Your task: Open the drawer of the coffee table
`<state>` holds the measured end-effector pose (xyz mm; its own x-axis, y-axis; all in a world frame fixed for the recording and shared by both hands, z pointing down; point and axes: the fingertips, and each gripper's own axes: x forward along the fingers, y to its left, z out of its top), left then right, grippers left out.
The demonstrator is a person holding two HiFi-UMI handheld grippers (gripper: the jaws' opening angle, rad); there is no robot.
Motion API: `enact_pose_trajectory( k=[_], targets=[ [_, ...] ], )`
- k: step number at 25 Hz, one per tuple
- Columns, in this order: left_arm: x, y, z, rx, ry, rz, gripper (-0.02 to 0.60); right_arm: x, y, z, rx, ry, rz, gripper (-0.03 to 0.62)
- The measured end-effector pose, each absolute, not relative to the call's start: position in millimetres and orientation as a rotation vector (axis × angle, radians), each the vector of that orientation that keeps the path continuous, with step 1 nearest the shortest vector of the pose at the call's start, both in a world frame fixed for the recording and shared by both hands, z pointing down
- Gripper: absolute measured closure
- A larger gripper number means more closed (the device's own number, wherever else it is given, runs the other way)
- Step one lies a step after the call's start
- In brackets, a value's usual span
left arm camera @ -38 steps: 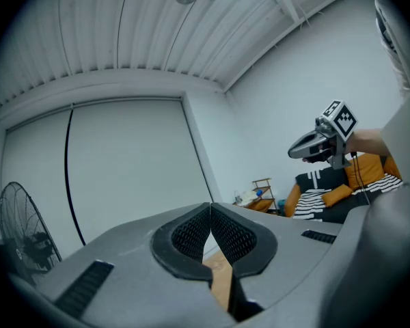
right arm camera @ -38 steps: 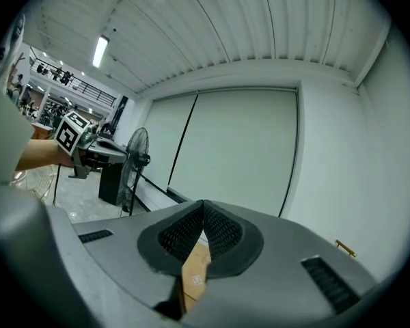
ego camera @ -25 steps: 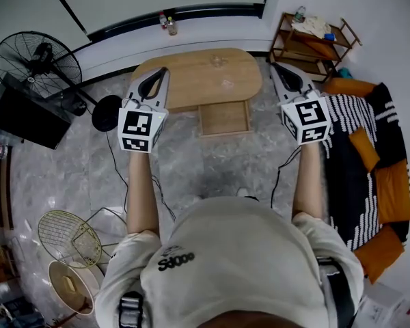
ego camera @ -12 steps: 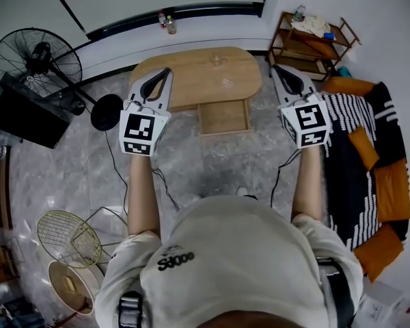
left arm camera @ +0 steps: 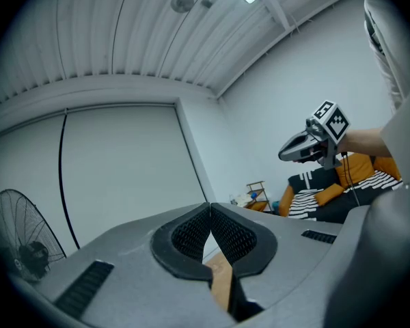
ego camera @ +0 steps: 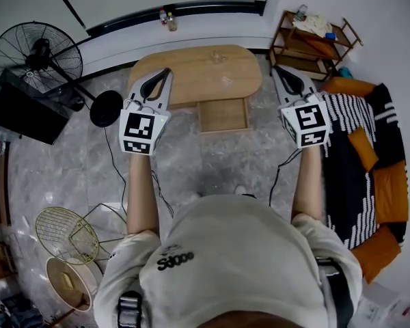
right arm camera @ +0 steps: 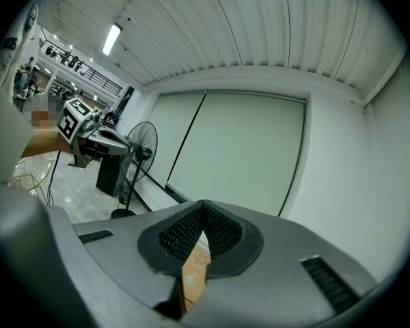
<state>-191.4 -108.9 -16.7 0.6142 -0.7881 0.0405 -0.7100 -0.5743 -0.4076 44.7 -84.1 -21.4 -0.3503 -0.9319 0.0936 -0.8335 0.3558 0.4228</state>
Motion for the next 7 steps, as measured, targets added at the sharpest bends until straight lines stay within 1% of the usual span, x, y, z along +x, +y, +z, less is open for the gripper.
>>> enact_pose_trajectory(
  k=[7],
  targets=[
    [-188.9, -109.3, -15.4, -2.483, 1.220, -0.310, 0.563, 48.2, -85.2, -18.0, 1.551, -2.315, -0.430, 0.588]
  ],
)
